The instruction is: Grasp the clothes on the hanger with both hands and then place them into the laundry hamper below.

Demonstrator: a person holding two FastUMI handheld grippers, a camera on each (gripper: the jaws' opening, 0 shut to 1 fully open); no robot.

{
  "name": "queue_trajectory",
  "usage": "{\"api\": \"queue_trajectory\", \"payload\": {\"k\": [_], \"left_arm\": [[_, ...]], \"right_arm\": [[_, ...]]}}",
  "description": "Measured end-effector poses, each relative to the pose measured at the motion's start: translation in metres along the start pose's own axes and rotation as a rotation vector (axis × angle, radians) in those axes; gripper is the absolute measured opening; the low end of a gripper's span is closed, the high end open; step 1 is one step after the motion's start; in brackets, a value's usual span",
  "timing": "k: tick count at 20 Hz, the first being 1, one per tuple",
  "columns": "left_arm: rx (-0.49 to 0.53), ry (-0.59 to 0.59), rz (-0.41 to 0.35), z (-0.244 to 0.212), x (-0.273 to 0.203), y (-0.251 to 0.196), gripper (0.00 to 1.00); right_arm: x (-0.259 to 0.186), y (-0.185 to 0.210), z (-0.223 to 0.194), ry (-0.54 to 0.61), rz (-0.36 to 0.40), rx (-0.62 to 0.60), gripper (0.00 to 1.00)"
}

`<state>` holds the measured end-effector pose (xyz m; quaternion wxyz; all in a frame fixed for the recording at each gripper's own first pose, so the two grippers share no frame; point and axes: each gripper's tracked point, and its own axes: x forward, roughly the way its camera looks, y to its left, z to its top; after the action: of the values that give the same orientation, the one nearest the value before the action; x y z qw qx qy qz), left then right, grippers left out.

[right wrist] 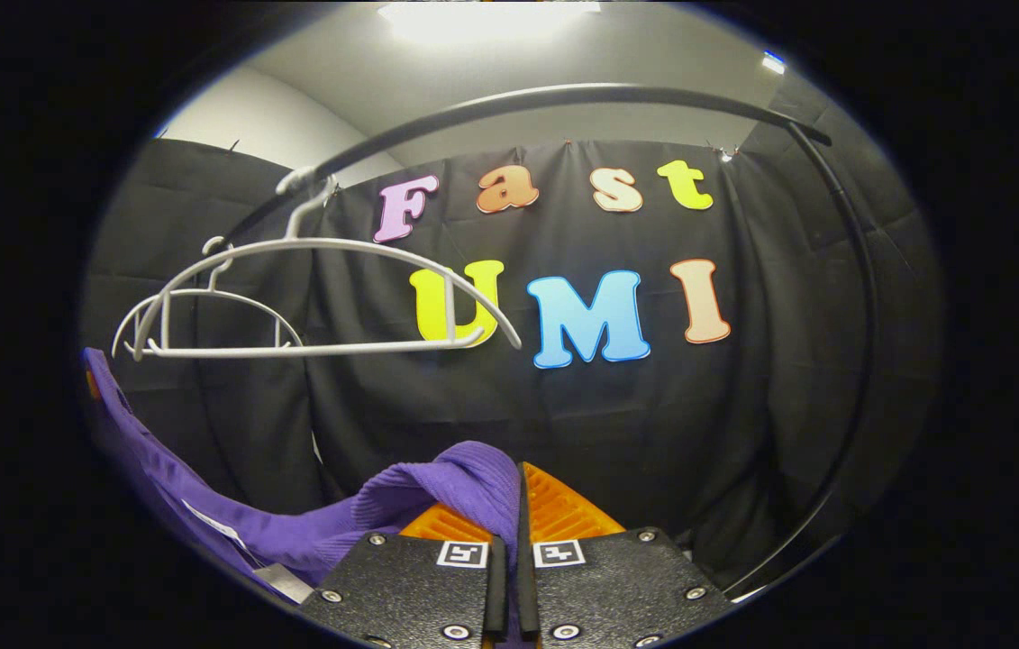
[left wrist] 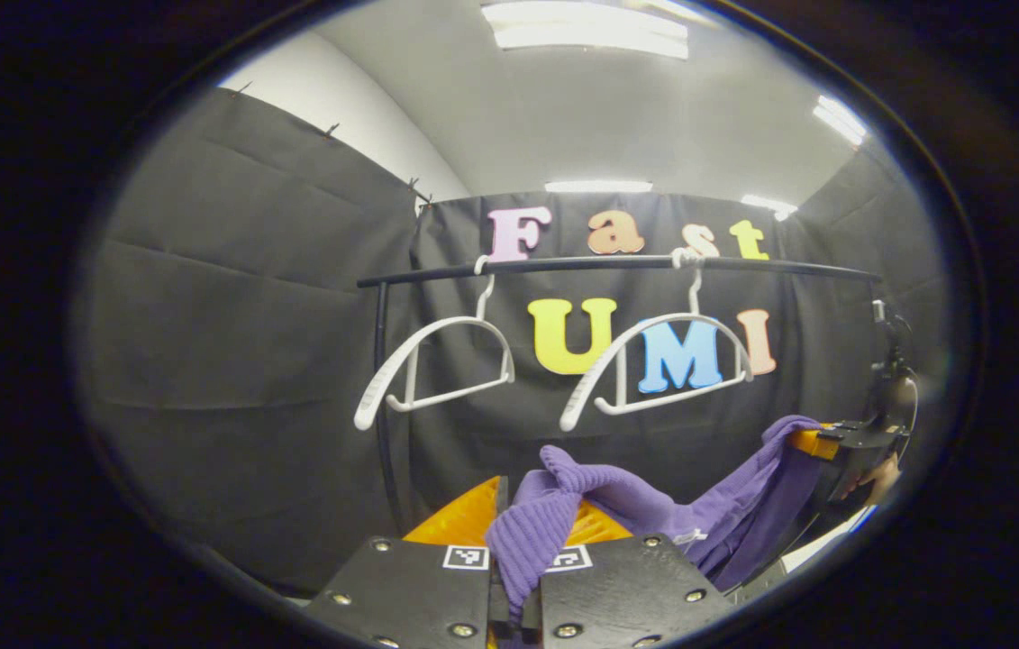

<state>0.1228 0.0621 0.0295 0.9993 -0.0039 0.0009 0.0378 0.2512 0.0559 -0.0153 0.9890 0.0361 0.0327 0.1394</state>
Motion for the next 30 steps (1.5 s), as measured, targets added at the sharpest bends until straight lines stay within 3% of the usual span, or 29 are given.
{"api": "queue_trajectory", "payload": {"k": [8,14,18,23,30], "left_arm": [[-0.024,-0.074,-0.183,0.035,-0.050,-0.049,0.00],[-0.070,-0.061,-0.303,0.013,-0.080,-0.072,0.00],[-0.115,-0.009,-0.334,-0.017,-0.092,-0.076,0.01],[-0.109,0.084,-0.350,-0.078,-0.092,-0.089,0.01],[-0.097,0.253,-0.335,-0.169,-0.088,-0.095,0.01]], "right_arm": [[-0.099,0.065,0.036,-0.065,0.071,-0.008,0.04],[-0.152,0.117,0.027,-0.058,0.117,-0.030,0.04],[-0.176,0.141,0.000,-0.031,0.154,-0.057,0.04],[-0.186,0.152,-0.064,0.082,0.174,-0.062,0.05],[-0.195,0.137,-0.153,0.255,0.133,-0.100,0.04]]}}
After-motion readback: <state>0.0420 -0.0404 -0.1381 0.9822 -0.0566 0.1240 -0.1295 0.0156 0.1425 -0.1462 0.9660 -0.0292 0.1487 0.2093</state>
